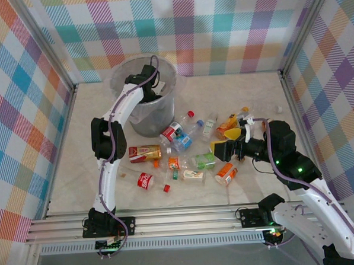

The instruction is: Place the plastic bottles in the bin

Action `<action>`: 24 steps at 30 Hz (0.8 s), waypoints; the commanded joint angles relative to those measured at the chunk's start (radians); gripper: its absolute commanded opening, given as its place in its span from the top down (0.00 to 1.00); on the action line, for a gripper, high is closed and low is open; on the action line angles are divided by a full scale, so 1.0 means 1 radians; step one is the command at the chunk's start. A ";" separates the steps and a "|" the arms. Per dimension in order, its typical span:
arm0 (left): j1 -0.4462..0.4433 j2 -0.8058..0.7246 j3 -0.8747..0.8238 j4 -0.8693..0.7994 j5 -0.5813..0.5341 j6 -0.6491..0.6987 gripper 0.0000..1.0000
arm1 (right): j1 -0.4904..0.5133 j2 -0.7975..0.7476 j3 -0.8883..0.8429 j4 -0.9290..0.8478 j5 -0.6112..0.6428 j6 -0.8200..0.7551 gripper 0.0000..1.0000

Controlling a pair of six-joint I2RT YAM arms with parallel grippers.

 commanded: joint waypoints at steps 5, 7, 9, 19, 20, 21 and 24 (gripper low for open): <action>-0.011 -0.039 0.024 -0.048 -0.010 -0.017 0.16 | 0.004 0.004 0.032 -0.002 0.016 0.009 0.00; -0.011 -0.053 0.035 -0.054 -0.009 -0.023 0.16 | 0.004 0.004 0.029 -0.005 0.053 0.018 0.00; -0.011 -0.072 0.040 -0.054 -0.012 -0.034 0.15 | 0.004 0.002 0.026 -0.002 0.079 0.020 0.00; -0.011 -0.177 0.057 -0.059 -0.011 -0.073 0.13 | 0.004 0.024 0.024 0.009 0.076 0.026 0.00; -0.011 -0.190 0.057 -0.056 -0.011 -0.080 0.13 | 0.004 0.026 0.026 0.009 0.082 0.029 0.00; -0.012 -0.203 0.057 -0.054 -0.011 -0.087 0.13 | 0.004 0.029 0.029 0.007 0.087 0.031 0.00; -0.011 -0.249 0.059 -0.039 -0.022 -0.113 0.11 | 0.004 0.042 0.038 -0.003 0.116 0.044 0.00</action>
